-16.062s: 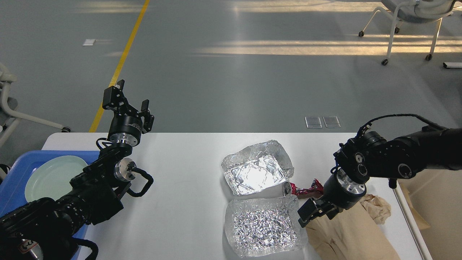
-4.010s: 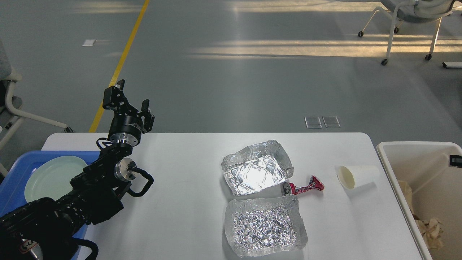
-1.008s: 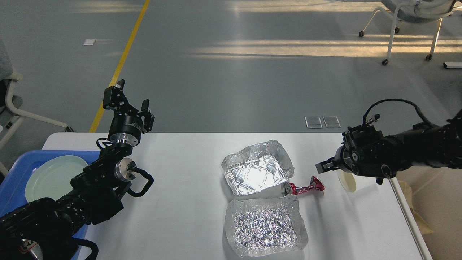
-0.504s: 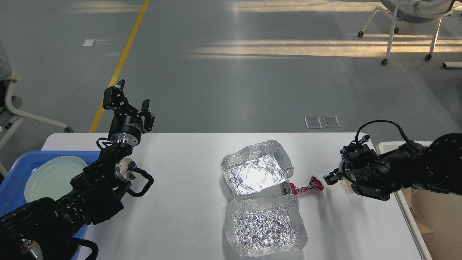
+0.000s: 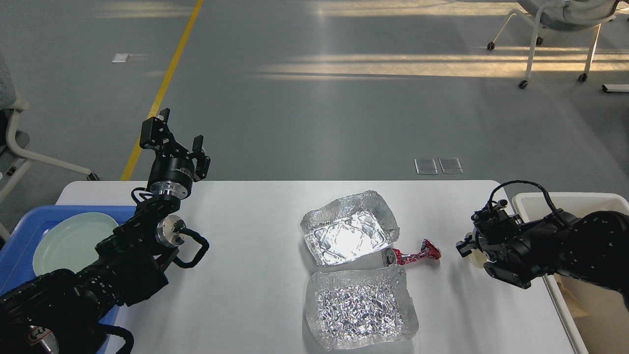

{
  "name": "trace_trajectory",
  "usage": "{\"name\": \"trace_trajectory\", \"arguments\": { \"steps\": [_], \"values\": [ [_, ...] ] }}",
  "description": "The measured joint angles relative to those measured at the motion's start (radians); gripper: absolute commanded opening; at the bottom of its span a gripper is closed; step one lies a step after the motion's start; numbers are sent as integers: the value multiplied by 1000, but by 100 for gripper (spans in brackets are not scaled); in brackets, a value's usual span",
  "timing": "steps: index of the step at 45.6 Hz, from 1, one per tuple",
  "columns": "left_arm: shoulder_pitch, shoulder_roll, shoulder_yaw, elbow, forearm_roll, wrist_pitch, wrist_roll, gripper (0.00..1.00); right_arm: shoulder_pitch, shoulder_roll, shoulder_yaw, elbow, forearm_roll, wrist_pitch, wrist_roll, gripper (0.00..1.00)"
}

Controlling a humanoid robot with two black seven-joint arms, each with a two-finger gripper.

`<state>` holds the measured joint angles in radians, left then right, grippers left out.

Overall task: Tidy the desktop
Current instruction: 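Grasp the white paper cup and lift it up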

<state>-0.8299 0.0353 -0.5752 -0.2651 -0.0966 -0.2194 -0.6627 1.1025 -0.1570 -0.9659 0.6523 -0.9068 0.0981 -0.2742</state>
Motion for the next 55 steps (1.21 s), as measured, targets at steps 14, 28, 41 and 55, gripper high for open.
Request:
{"name": "trace_trajectory", "arguments": {
  "steps": [14,28,41,55],
  "values": [
    [0,0,0,0,0,0,0,100,3,3,-6,-2,0,2,-8,0],
    [0,0,0,0,0,0,0,100,27,-28,-10,5,1,6,-6,0],
    [0,0,0,0,0,0,0,100,182,-144,-27,126,2,15,3,0],
    [0,0,0,0,0,0,0,100,631,-379,-53,531,32,229,117,0]
  ]
}}
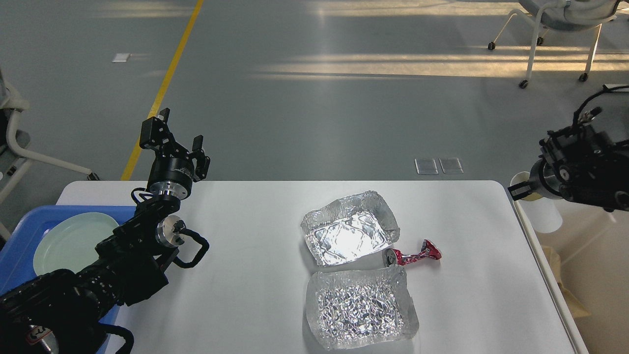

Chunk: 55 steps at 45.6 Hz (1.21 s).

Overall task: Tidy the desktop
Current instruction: 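Grasp the white paper cup and lift it up, then carry the cup over the white bin and release it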

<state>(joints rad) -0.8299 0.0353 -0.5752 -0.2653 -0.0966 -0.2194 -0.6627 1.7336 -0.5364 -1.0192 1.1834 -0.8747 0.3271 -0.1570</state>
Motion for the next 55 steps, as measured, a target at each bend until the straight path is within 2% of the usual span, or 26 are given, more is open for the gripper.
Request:
{"name": "trace_trajectory", "arguments": {
  "steps": [5,8,15,18,30,39,46,55],
  "values": [
    [0,0,0,0,0,0,0,100,181,-69,9,104,94,204,60,0],
    [0,0,0,0,0,0,0,100,274,-99,16,138,178,316,77,0],
    [0,0,0,0,0,0,0,100,452,-146,51,160,370,569,84,0],
    [0,0,0,0,0,0,0,100,514,-158,77,160,442,614,85,0],
    [0,0,0,0,0,0,0,100,693,-187,192,151,675,633,76,0],
    [0,0,0,0,0,0,0,100,717,-187,201,134,699,633,68,0],
    [0,0,0,0,0,0,0,100,602,-192,189,69,548,633,67,0],
    [0,0,0,0,0,0,0,100,316,-205,188,-49,316,630,68,0]
  ]
}}
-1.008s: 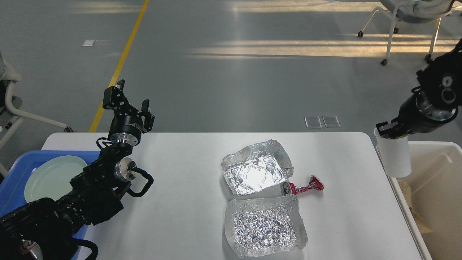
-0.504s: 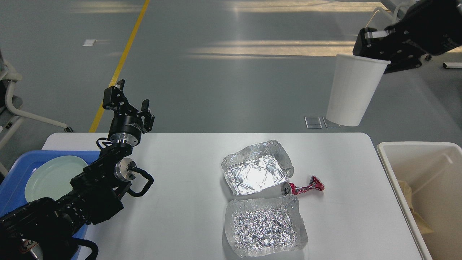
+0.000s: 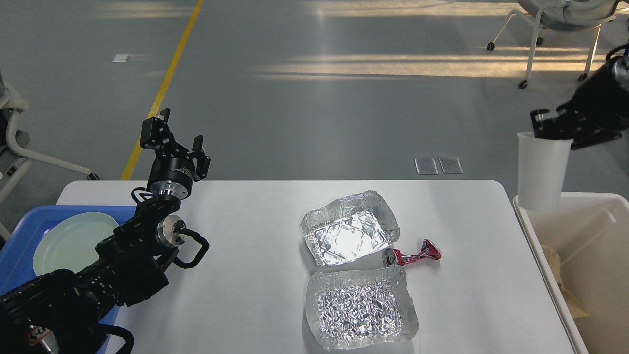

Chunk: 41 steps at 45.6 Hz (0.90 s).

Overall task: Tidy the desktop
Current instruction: 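Carry the cup over the white bin and release it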

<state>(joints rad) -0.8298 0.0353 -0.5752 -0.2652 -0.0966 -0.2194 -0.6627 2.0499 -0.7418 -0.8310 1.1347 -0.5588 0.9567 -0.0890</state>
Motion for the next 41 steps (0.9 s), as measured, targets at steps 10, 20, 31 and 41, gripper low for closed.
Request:
{"name": "trace_trajectory", "arguments": {
  "steps": [10,20,31,41],
  "values": [
    [0,0,0,0,0,0,0,100,-363,18,-11,-144,-112,-267,0,0],
    [0,0,0,0,0,0,0,100,-636,48,-14,-332,-150,-473,0,0],
    [0,0,0,0,0,0,0,100,-854,111,-90,-546,-156,-669,8,4],
    [0,0,0,0,0,0,0,100,-975,151,-109,-638,-150,-787,9,66]
  ]
}}
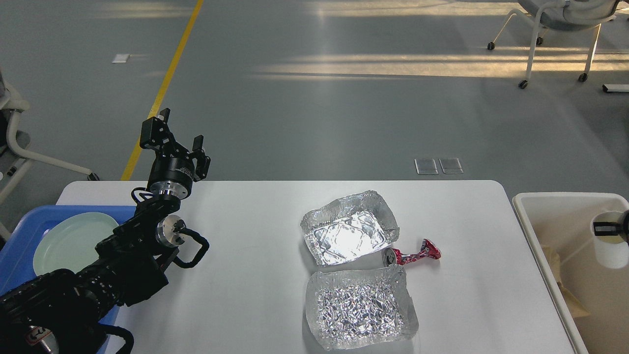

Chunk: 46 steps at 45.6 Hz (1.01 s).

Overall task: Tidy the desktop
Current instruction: 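Carry the cup over the white bin and release it, then raise the right gripper out of the bin back over the table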

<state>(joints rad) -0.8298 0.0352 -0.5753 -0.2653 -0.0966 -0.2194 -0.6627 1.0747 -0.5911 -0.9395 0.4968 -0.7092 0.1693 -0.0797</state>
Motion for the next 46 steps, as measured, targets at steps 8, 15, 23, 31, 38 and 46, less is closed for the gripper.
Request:
{"name": "trace_trajectory", "arguments": {
  "steps": [8,15,23,31,38,46],
  "values": [
    [0,0,0,0,0,0,0,100,-22,3,-2,-14,2,-27,0,97],
    [0,0,0,0,0,0,0,100,-21,-1,6,-12,5,-31,0,98],
    [0,0,0,0,0,0,0,100,20,-5,14,47,7,-28,1,98],
    [0,0,0,0,0,0,0,100,202,-94,5,295,9,-6,2,98],
    [0,0,0,0,0,0,0,100,440,-175,-2,563,11,114,2,98],
    [0,0,0,0,0,0,0,100,765,-246,2,789,42,400,0,98]
  ]
}}
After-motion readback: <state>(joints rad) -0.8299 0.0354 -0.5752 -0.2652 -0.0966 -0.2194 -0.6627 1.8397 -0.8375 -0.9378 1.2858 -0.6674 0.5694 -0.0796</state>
